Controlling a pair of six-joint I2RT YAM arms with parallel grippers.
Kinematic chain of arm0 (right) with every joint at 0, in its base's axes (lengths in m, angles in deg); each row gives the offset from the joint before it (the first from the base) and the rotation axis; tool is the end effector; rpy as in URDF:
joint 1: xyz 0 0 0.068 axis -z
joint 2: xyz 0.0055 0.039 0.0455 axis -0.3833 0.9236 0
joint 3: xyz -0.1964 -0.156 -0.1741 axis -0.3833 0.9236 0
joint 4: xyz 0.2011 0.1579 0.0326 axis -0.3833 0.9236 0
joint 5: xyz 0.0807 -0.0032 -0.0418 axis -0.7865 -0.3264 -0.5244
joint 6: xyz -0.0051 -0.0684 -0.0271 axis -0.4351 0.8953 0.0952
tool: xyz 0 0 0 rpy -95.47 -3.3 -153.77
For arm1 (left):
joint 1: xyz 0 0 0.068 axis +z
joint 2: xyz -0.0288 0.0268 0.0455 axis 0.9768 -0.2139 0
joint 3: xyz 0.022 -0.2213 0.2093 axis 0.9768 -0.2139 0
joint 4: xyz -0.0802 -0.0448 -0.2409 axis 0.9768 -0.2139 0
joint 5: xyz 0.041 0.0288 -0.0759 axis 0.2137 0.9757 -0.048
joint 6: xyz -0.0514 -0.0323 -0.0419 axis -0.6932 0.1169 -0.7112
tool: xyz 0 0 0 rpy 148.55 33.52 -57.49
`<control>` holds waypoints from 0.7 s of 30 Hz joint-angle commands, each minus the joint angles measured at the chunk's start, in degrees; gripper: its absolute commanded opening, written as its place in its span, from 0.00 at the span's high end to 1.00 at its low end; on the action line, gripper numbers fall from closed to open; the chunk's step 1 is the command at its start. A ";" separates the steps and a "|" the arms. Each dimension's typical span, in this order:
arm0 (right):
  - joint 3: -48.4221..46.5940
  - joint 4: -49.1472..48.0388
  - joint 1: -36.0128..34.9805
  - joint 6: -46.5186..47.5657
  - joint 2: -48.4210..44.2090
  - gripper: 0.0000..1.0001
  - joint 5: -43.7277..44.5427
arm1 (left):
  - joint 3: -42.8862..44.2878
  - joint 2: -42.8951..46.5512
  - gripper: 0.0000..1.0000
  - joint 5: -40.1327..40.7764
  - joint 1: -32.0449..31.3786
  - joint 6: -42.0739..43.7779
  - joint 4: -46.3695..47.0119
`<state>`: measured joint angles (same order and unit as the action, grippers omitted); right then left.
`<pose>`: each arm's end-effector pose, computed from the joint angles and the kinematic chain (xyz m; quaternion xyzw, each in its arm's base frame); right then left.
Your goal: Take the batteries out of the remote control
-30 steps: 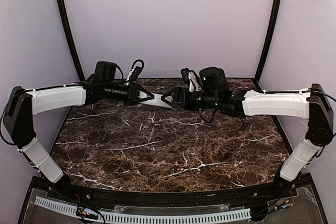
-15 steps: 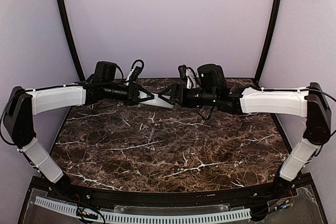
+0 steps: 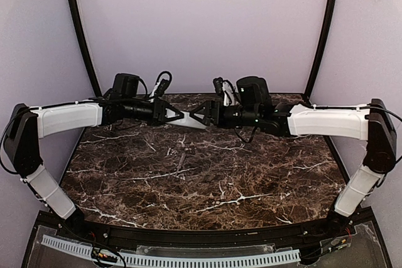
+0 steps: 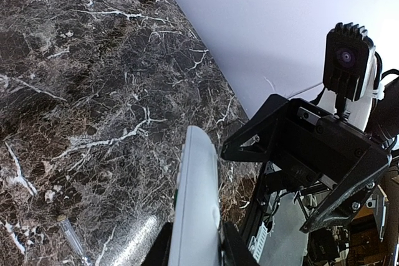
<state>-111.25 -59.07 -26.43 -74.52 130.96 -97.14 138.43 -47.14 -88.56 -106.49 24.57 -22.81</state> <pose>0.2623 0.3233 0.3137 -0.1356 0.8000 0.4708 0.3463 0.3120 -0.2208 0.3067 0.1876 0.7828 -0.5238 0.2788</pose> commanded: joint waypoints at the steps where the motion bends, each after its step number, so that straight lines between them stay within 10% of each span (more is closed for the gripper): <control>1: 1.52 -0.28 0.28 1.97 -3.66 0.20 2.58 | 0.07 3.68 1.00 1.06 -0.34 2.20 -1.20; 21: 3.67 -15.67 -0.32 3.01 -3.89 0.20 -1.08 | -1.68 9.99 1.00 6.20 -0.34 8.73 -1.59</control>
<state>-107.01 -67.71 -26.48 -73.01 127.00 -96.59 137.68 -39.87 -83.03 -106.53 31.46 -24.49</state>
